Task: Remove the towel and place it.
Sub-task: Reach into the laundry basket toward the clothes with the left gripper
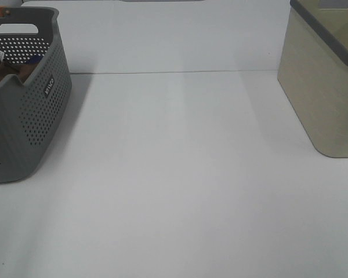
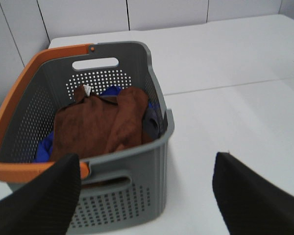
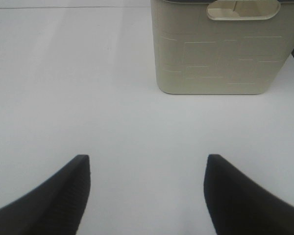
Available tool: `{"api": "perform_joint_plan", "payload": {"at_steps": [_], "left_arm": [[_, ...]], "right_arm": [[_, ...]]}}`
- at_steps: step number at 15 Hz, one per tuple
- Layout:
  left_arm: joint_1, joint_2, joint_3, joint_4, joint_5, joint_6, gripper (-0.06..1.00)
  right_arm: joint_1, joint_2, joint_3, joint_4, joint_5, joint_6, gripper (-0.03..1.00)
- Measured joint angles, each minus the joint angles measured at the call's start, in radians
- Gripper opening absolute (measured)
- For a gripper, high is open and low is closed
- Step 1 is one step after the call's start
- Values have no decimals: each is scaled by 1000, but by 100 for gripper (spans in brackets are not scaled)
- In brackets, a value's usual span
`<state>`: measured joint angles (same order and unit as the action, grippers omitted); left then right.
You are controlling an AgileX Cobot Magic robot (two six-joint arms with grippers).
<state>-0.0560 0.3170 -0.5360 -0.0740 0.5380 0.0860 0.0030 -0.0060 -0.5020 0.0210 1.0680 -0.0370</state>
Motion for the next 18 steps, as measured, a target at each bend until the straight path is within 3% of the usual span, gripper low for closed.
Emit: {"api": "perform_joint_plan", "payload": {"at_steps": [3, 6, 13, 18], "left_arm": [[0, 298, -106, 2, -213, -7, 72], [0, 622, -305, 17, -245, -7, 72], [12, 1267, -853, 194, -88, -24, 71], [90, 1584, -1173, 220, 33, -108, 59]], "right_arm": [[0, 0, 0, 0, 0, 0, 64], [0, 0, 0, 0, 0, 0, 64], [0, 0, 0, 0, 0, 0, 64], [0, 0, 0, 0, 0, 0, 64]]}}
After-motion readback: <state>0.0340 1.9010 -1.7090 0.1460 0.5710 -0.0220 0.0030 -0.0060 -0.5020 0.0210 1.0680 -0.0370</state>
